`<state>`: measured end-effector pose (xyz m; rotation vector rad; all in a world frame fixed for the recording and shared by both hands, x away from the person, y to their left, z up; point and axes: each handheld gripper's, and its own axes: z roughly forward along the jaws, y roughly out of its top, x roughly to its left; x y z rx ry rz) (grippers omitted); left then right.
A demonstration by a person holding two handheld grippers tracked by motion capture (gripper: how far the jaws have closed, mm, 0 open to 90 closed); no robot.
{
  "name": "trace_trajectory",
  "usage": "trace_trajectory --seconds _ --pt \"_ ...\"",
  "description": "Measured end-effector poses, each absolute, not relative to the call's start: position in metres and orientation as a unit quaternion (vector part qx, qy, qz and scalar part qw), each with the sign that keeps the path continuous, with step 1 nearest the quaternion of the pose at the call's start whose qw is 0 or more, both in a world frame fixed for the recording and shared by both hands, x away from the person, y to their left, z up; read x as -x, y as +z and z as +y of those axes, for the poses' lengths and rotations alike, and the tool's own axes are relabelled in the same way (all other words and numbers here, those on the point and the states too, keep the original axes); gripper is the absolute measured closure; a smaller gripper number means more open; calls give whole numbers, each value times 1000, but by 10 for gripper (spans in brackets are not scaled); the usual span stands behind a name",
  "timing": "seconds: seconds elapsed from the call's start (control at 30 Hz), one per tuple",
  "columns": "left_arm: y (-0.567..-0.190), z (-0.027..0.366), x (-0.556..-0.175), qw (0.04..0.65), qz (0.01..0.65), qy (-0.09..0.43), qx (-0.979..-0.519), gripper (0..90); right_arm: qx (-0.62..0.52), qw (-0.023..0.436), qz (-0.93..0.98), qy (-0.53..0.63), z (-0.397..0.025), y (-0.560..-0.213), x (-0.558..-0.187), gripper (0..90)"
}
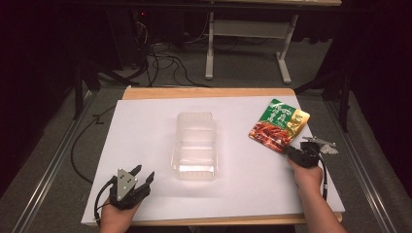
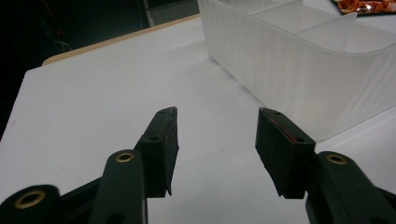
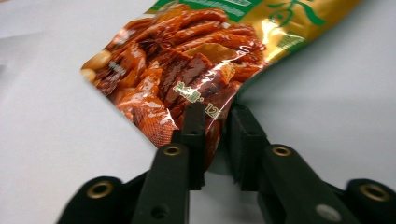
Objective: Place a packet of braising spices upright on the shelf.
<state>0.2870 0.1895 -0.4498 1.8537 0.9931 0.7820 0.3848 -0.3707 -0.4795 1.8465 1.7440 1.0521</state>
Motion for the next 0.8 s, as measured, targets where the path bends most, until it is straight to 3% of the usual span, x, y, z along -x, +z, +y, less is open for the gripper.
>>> trace_trajectory --seconds 0.03,0.13,0.33,0.8 --pt "-450 190 -287 433 399 314 -744 491 -658 203 623 370 -372 -478 -383 866" --pt "-449 190 -286 436 399 315 -742 491 -659 210 623 367 -373 -477 -381 900" --pt "-449 189 -287 437 395 315 -745 491 -637 223 646 357 -369 -474 -366 896" --pt "-447 191 -286 443 389 314 -744 489 -602 208 685 355 -355 -468 -324 892"
